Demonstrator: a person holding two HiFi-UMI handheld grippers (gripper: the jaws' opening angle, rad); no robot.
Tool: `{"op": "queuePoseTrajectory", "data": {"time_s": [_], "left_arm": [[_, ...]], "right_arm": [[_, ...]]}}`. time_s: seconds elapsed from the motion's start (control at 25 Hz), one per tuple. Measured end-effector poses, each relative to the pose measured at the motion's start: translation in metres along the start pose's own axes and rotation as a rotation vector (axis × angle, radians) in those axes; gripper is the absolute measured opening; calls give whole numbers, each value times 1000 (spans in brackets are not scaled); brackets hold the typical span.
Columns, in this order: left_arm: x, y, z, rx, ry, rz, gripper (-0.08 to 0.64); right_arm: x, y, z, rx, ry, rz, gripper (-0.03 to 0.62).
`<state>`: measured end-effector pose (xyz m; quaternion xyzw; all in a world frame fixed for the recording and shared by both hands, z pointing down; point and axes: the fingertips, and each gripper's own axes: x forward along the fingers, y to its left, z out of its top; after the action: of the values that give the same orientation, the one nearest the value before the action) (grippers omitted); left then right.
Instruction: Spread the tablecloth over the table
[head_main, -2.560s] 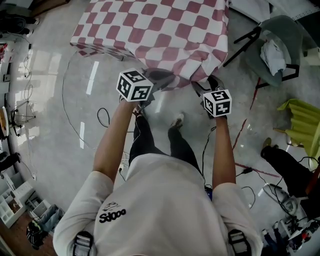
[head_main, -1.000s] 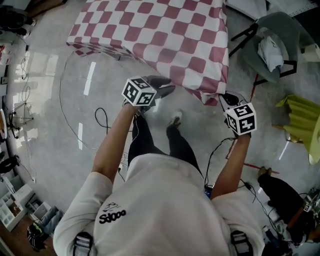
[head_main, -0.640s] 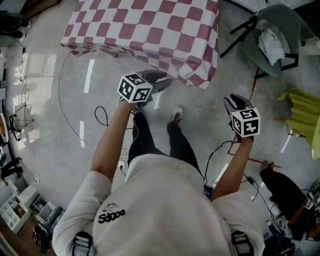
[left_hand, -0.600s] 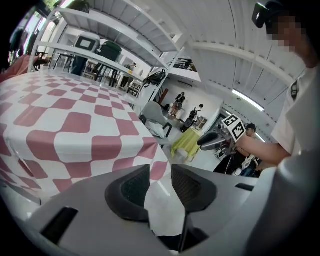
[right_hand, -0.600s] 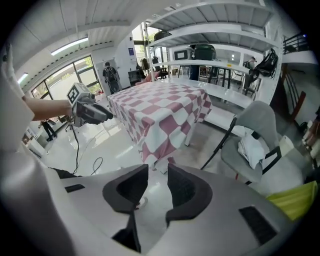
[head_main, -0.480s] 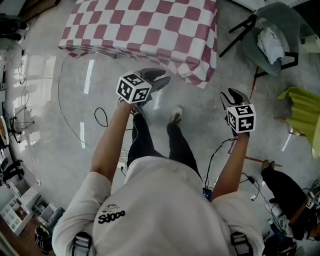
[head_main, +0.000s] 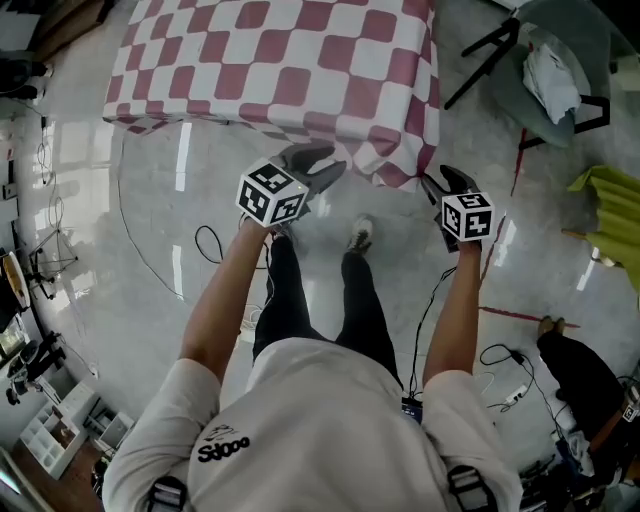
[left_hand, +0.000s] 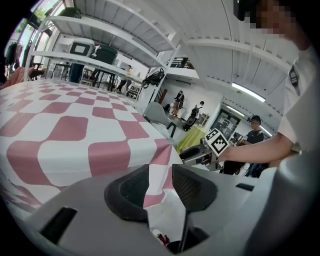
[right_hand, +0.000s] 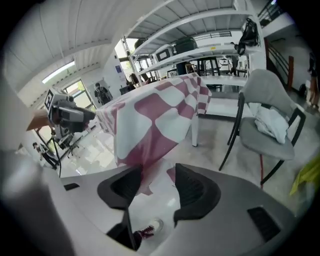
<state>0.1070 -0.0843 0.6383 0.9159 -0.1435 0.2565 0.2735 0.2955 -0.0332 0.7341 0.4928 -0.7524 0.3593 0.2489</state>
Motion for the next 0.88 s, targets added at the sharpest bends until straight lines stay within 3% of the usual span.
{"op": "queuePoseTrajectory", "data": {"time_s": [0.16,0.48,0.56,0.64,0.76,0.88], "left_arm": [[33,2,-22,-7,33,-4,186],[92,5,-51,-59,37,54,232],[103,7,-48,-61,18,67,226],[113,10,-46,-74,-3,73,163],[126,9,-48,-110,-5,78,60],[137,4,-51,-84,27,100,60]], "right_arm": [[17,4,-5,116,-59,111,242],[58,37,5,206,-130,413,242],[62,46,13,209,-154,480,238],[65,52,22,199,-171,519,199],[68,44,27,136,-169,439,67],[56,11,28,25,-164,260,34]]}}
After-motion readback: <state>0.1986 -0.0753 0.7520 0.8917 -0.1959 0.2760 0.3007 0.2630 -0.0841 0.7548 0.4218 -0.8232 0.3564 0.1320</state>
